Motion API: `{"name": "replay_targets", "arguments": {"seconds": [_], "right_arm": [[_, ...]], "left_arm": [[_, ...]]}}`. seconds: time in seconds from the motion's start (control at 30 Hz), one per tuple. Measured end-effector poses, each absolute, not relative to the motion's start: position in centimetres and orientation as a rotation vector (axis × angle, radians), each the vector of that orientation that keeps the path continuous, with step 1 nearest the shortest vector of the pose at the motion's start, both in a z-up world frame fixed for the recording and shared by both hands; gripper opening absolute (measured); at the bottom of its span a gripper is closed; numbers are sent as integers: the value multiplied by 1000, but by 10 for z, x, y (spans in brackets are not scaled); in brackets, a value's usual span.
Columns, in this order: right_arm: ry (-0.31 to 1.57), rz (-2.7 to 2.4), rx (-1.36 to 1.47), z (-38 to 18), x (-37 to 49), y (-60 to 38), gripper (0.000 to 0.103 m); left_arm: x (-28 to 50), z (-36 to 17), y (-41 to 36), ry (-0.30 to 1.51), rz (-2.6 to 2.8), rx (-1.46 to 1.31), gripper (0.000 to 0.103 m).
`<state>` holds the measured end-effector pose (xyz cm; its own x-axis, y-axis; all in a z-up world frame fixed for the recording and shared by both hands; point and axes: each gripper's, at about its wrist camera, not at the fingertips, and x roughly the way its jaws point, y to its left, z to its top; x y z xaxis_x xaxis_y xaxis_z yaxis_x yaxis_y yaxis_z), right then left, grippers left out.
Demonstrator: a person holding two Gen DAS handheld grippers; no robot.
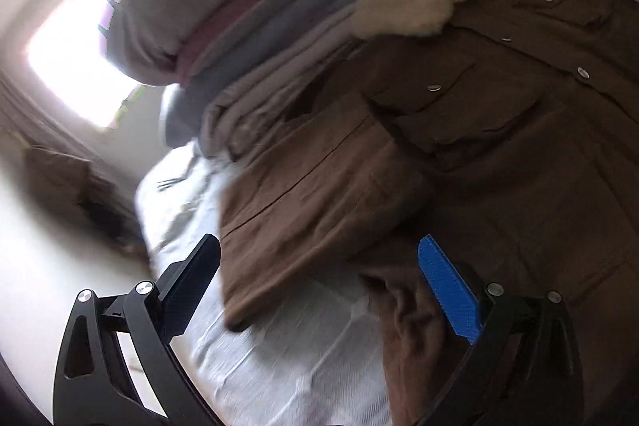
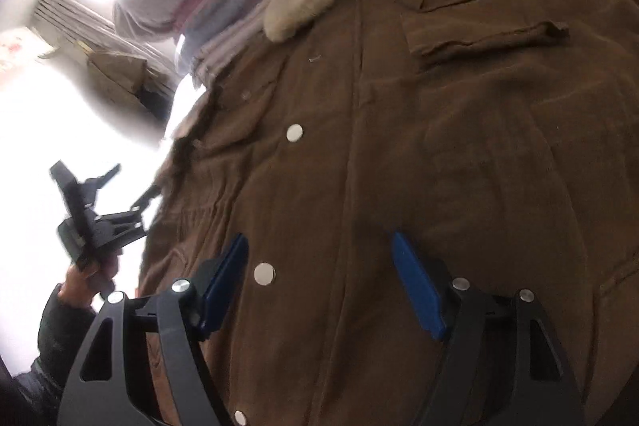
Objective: Fold large clothes
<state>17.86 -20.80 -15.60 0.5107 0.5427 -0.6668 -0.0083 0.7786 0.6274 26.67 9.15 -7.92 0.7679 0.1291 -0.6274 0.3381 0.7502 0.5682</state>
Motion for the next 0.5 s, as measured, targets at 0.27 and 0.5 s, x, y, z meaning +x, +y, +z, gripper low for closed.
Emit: {"name": "replay_targets", "arguments": {"seconds": [0.27,0.5], "right_arm": [[966,378,511,-145,165,-210,86],[963,388,535,-146,165,-213,86]], "left_arm": [[295,-88,79,758,-303,780,96],[309,-112,75,802,-262,873,93]]}}
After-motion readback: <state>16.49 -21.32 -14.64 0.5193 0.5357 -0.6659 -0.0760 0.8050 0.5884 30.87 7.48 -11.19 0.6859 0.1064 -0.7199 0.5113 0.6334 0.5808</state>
